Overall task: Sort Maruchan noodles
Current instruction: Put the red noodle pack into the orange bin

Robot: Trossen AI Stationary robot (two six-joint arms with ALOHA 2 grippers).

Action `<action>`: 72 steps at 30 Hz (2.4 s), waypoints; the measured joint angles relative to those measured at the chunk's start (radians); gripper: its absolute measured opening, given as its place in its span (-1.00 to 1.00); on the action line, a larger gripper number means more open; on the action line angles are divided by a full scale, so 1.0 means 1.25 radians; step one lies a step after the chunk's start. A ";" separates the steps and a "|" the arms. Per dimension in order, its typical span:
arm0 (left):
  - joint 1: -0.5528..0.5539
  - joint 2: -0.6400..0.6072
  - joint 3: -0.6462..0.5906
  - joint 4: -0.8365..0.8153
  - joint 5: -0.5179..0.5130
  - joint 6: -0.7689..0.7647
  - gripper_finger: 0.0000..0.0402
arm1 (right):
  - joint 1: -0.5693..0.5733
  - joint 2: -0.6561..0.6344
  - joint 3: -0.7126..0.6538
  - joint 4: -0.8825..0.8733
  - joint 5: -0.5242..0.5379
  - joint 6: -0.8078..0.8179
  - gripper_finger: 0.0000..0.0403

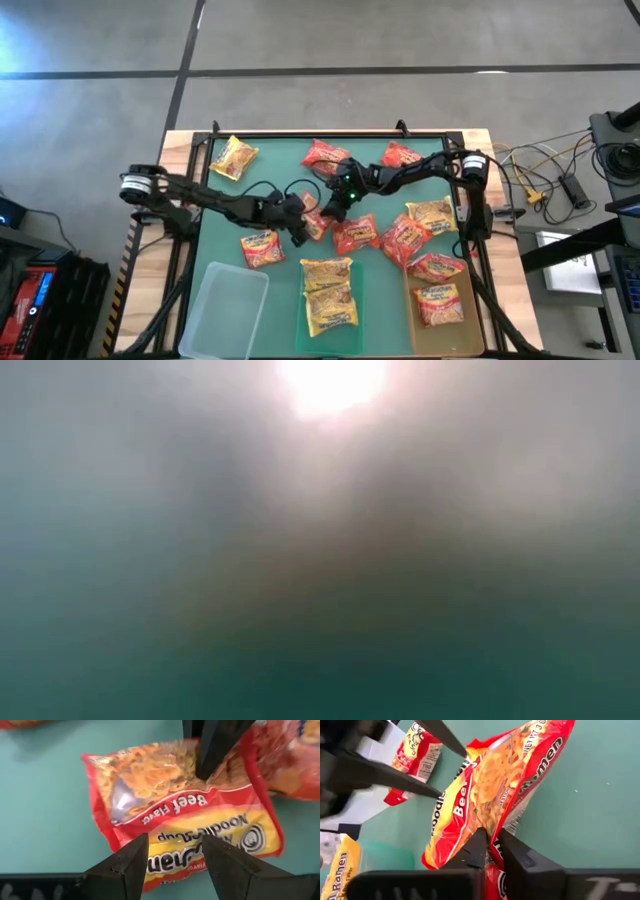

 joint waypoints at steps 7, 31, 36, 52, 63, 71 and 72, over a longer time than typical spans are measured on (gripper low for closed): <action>-0.039 -0.114 0.001 -0.063 -0.045 0.020 -0.15 | 0.000 -0.001 -0.001 -0.005 -0.042 0.000 -0.94; -0.115 -0.172 -0.049 -0.111 -0.392 -0.107 -0.15 | -0.002 -0.298 0.007 -0.225 -0.108 -0.040 -0.96; -0.114 -0.168 -0.049 -0.118 -0.410 -0.109 -0.15 | 0.064 -0.404 0.006 -0.383 -0.108 -0.056 -0.96; -0.114 -0.171 -0.049 -0.114 -0.411 -0.113 -0.15 | 0.477 -0.587 0.004 -0.773 0.019 0.006 -0.96; -0.114 -0.171 -0.047 -0.081 -0.411 -0.121 -0.15 | 0.634 -0.626 0.002 -1.032 0.010 0.257 -0.96; -0.114 -0.171 -0.047 -0.078 -0.411 -0.121 -0.15 | 0.657 -0.675 0.002 -1.099 0.116 0.313 -0.96; -0.114 -0.171 -0.047 -0.076 -0.411 -0.121 -0.15 | 0.657 -0.675 0.002 -1.118 0.132 0.329 -0.96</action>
